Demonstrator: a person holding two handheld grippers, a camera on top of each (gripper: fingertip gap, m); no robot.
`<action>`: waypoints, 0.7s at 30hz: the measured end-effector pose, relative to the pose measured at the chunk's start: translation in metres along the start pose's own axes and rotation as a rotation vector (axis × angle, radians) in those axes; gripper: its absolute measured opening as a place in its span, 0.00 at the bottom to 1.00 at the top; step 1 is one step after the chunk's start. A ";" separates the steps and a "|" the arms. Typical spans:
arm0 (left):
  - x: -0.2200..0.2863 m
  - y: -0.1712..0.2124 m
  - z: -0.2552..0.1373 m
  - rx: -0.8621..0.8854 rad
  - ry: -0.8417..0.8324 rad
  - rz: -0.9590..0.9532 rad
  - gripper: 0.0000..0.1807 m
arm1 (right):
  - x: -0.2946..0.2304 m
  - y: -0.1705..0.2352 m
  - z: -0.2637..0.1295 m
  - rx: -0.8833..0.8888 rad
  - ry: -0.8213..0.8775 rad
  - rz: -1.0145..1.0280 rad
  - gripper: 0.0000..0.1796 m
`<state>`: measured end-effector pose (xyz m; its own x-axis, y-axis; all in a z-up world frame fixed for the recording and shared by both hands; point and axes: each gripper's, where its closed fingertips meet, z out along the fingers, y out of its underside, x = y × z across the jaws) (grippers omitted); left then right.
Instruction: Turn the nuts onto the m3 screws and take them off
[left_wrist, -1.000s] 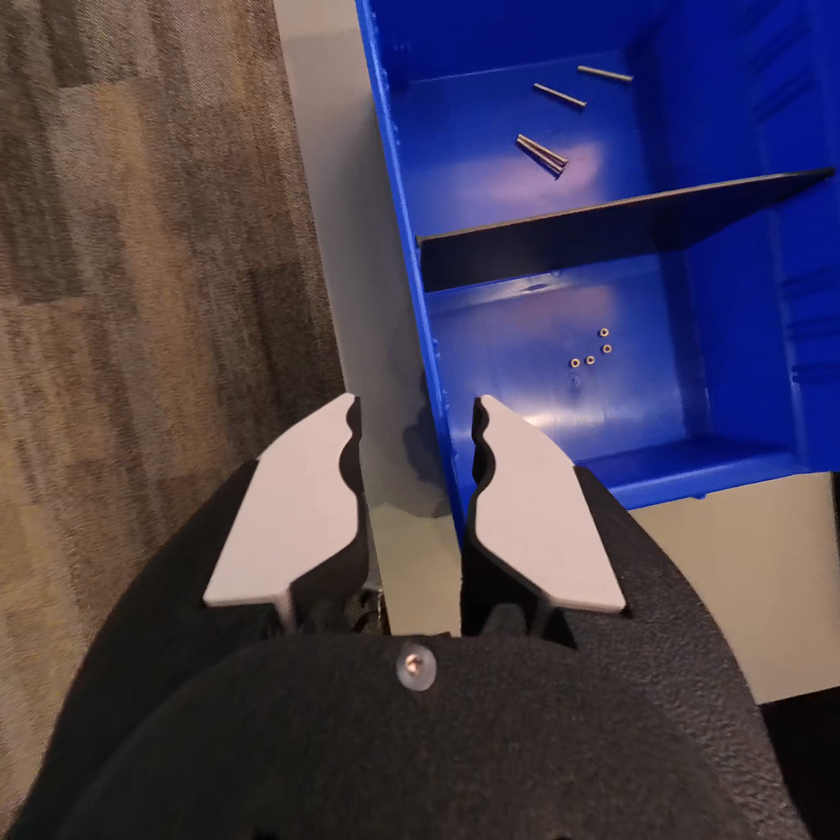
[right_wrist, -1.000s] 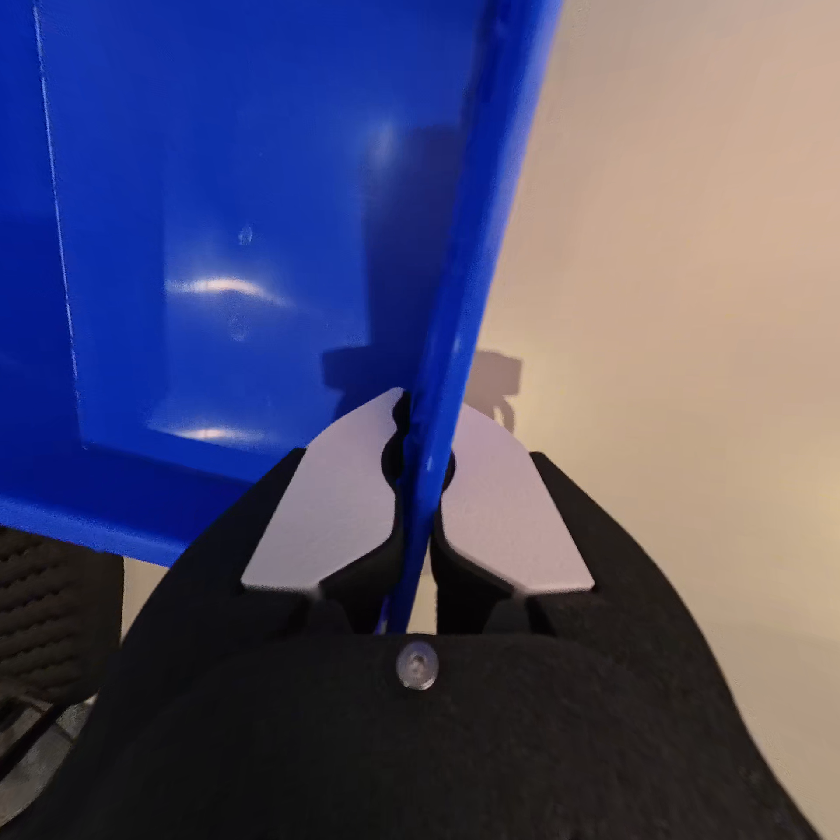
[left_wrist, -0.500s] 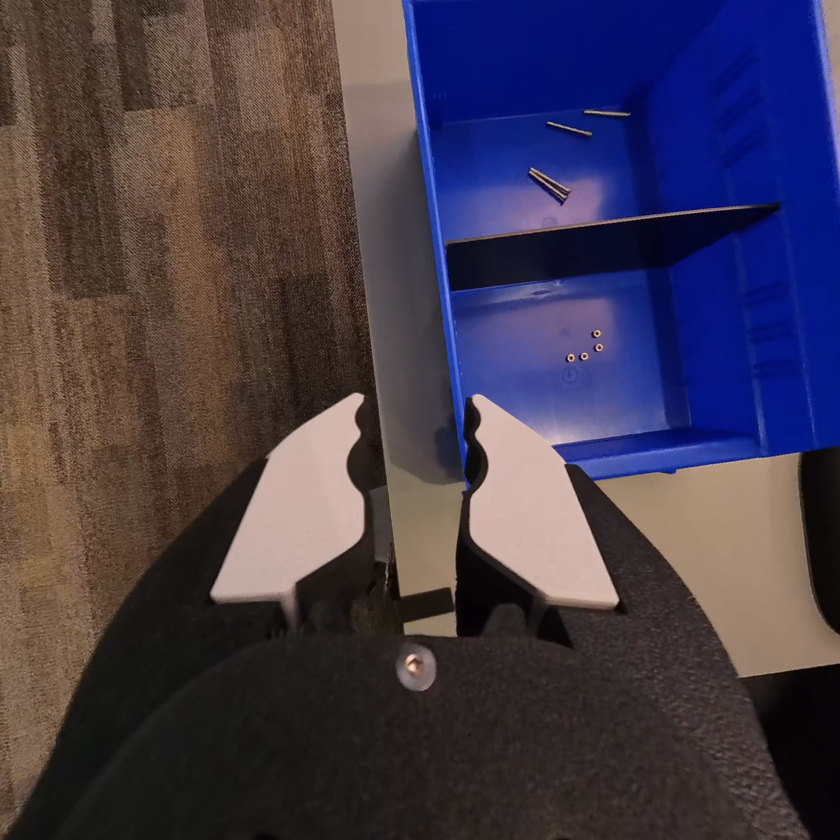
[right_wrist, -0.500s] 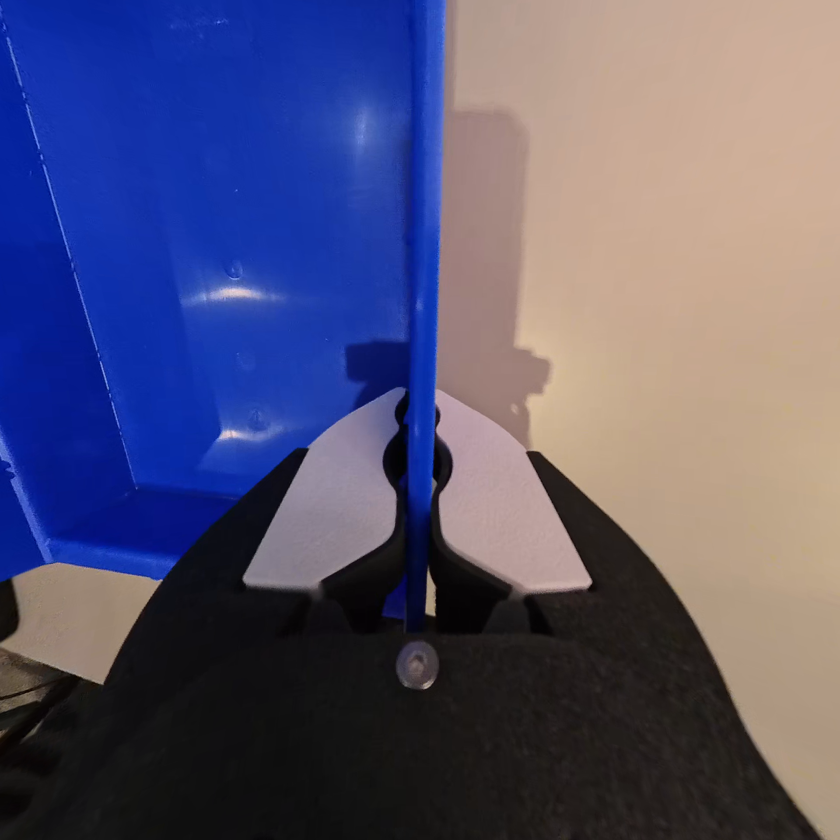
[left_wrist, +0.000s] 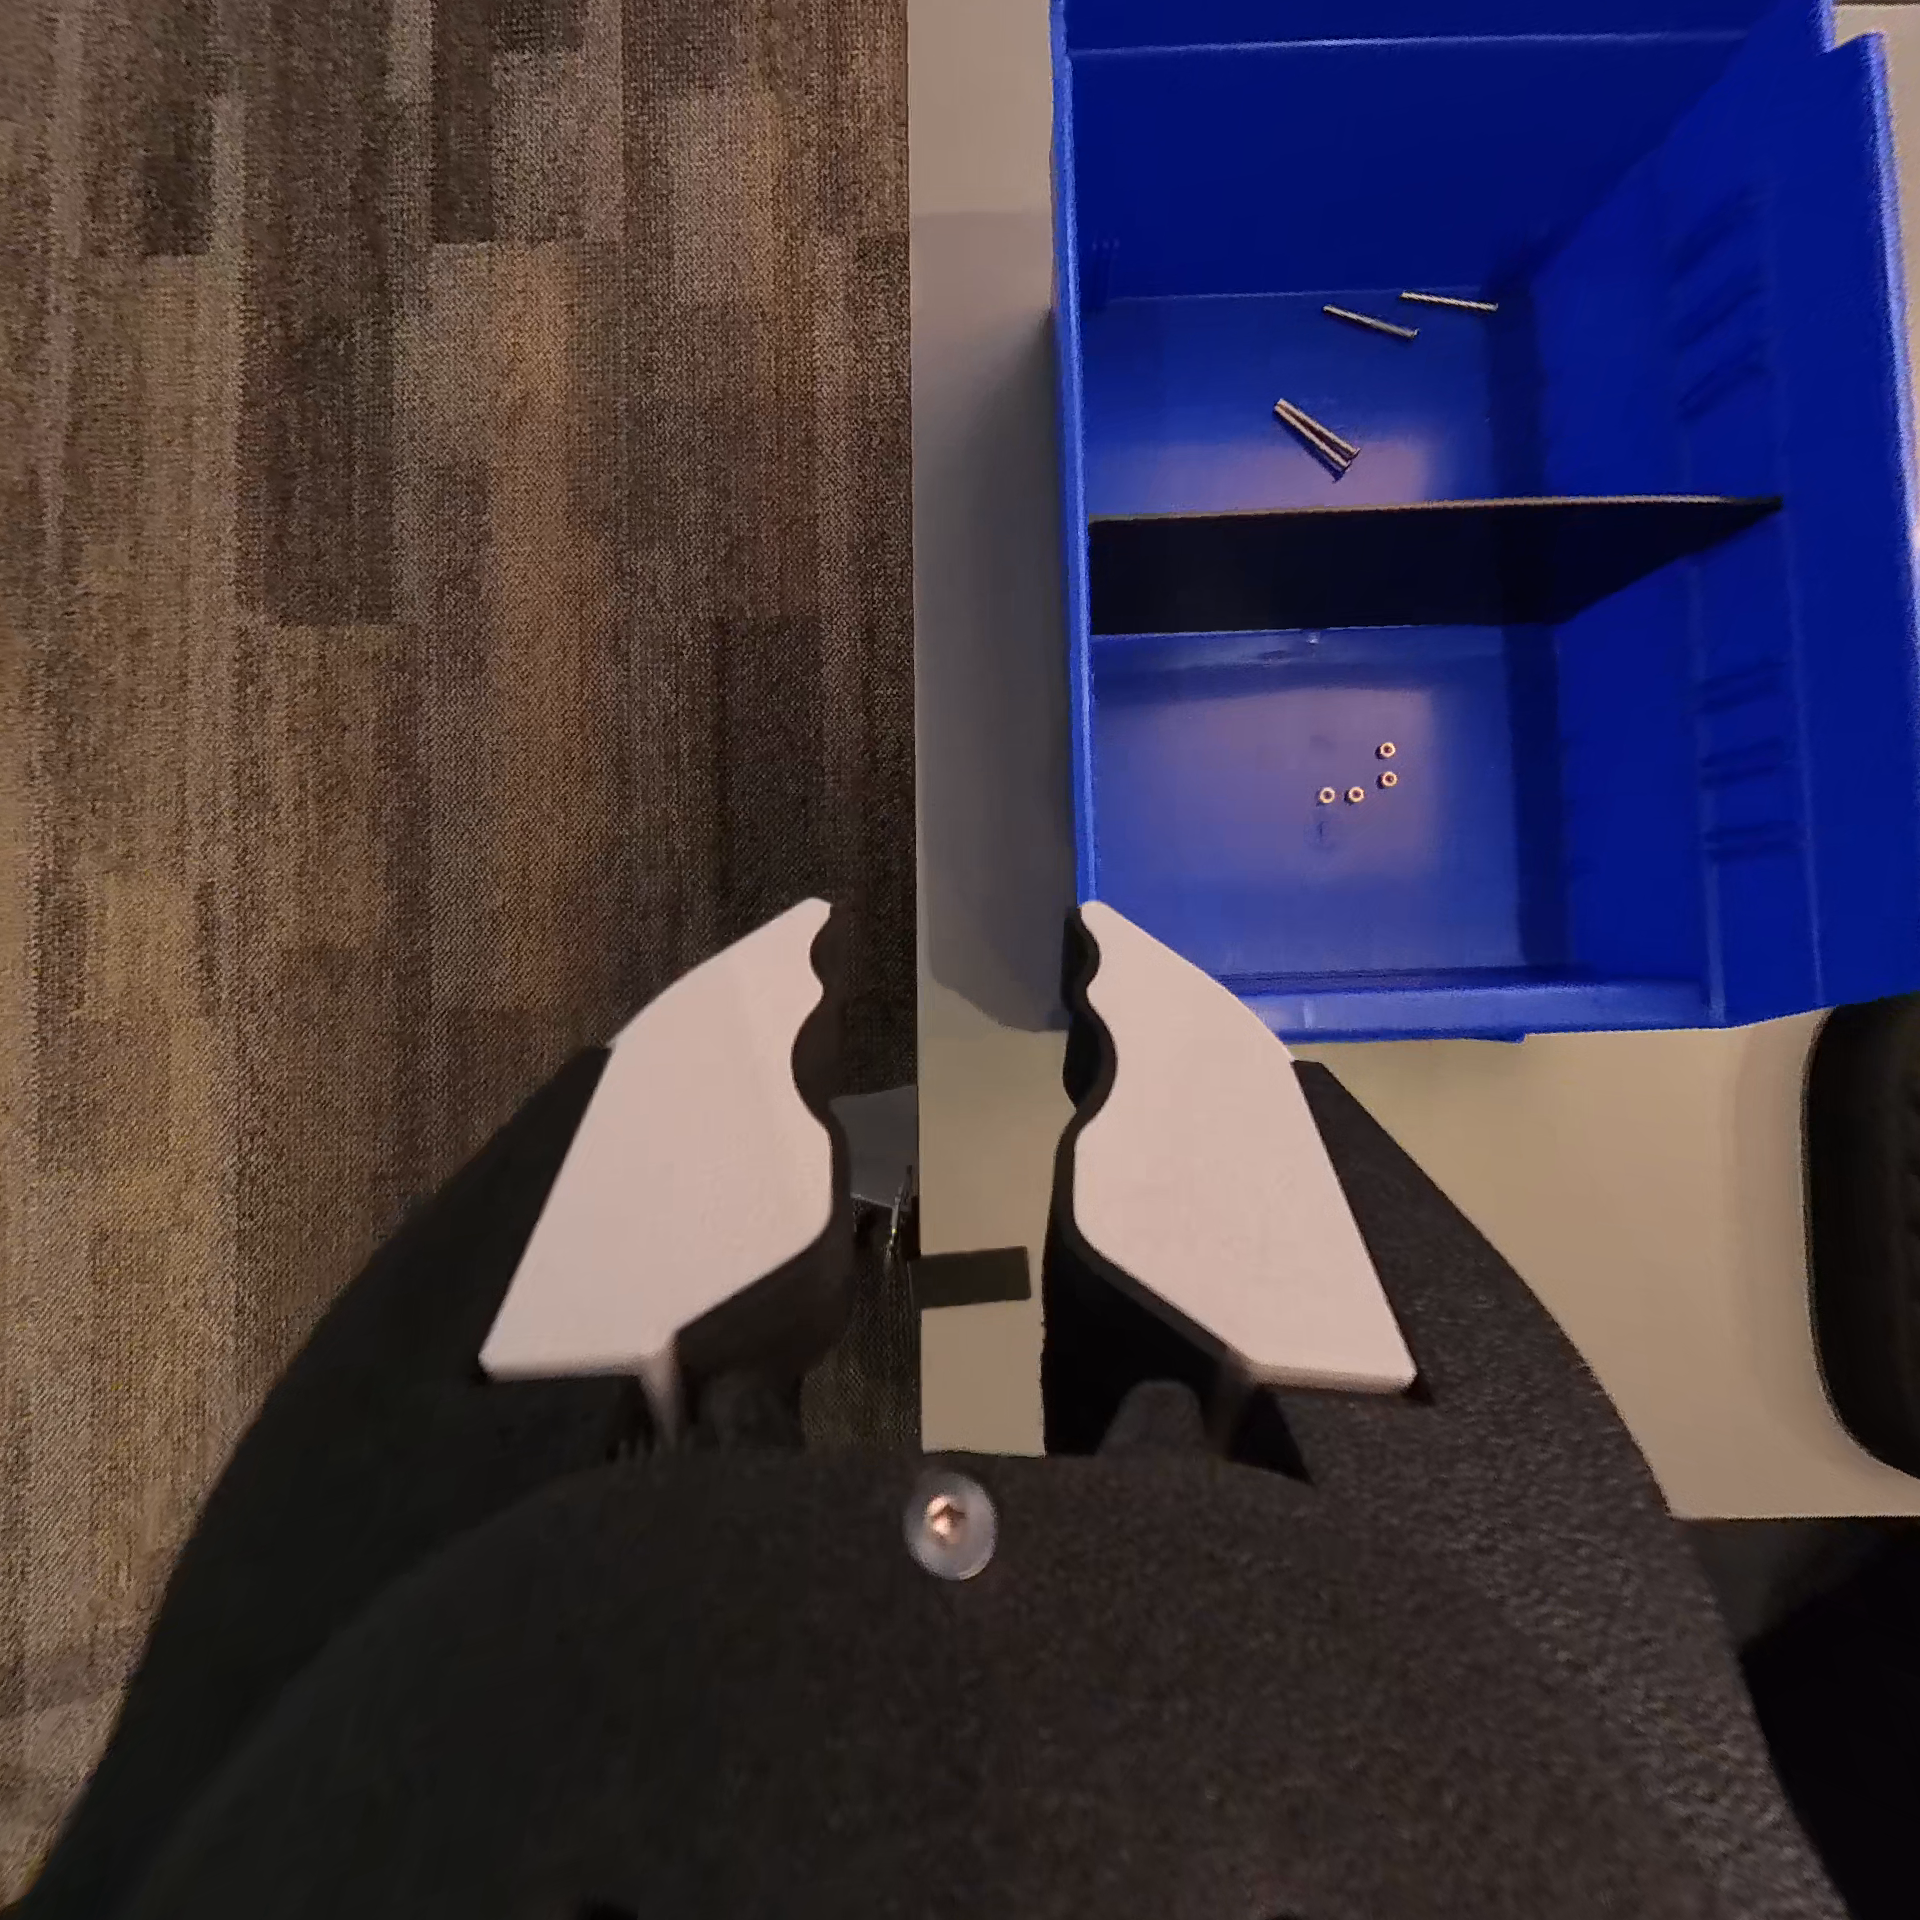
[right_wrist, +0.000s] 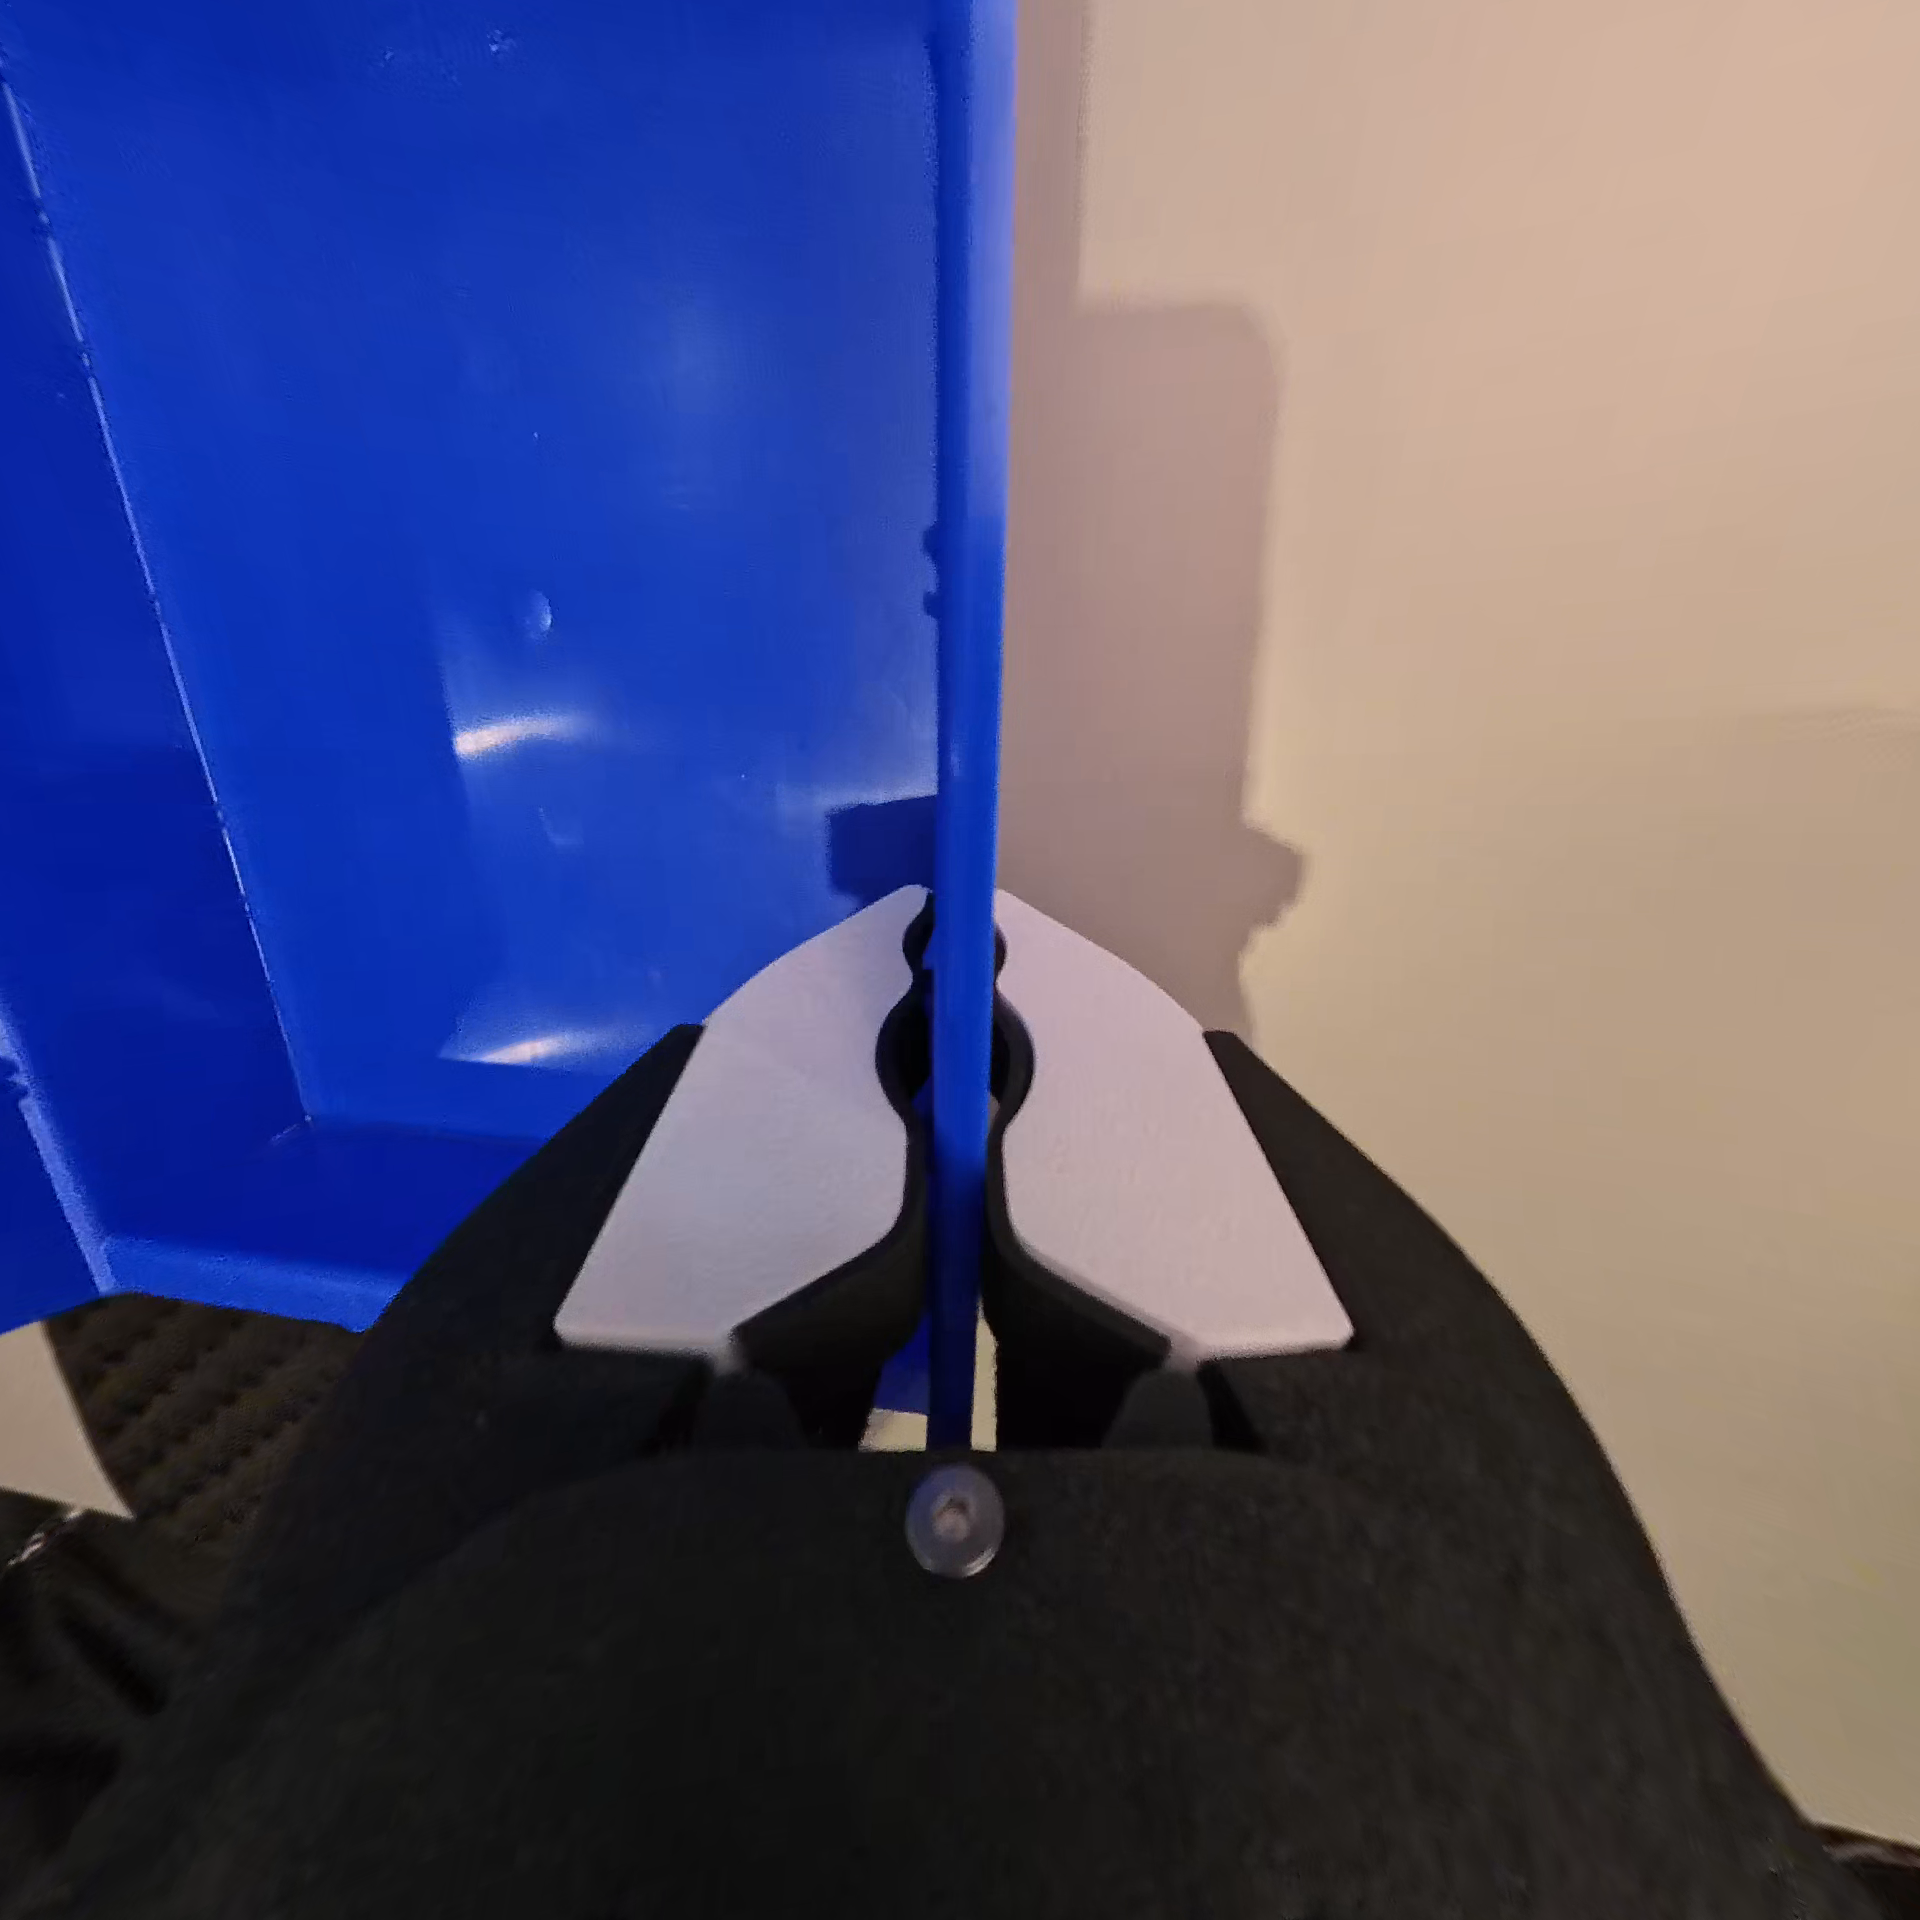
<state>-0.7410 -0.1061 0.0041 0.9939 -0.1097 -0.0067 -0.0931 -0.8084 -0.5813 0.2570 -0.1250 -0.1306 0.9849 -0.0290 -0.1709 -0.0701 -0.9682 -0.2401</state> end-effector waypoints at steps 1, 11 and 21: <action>0.001 0.002 -0.002 -0.005 -0.006 -0.001 0.22 | 0.016 0.005 -0.004 0.003 0.005 0.013 0.03; 0.017 0.002 -0.020 0.003 -0.049 -0.021 0.22 | 0.117 0.026 -0.026 0.009 0.017 0.054 0.03; 0.035 0.005 -0.027 0.008 -0.049 -0.025 0.22 | 0.134 0.021 -0.027 0.008 0.012 0.021 0.03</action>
<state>-0.7087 -0.1294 0.0228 0.9976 -0.0611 -0.0314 -0.0679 -0.8059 -0.5882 0.3918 -0.1557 -0.1324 0.9850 -0.0520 -0.1644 -0.0918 -0.9653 -0.2446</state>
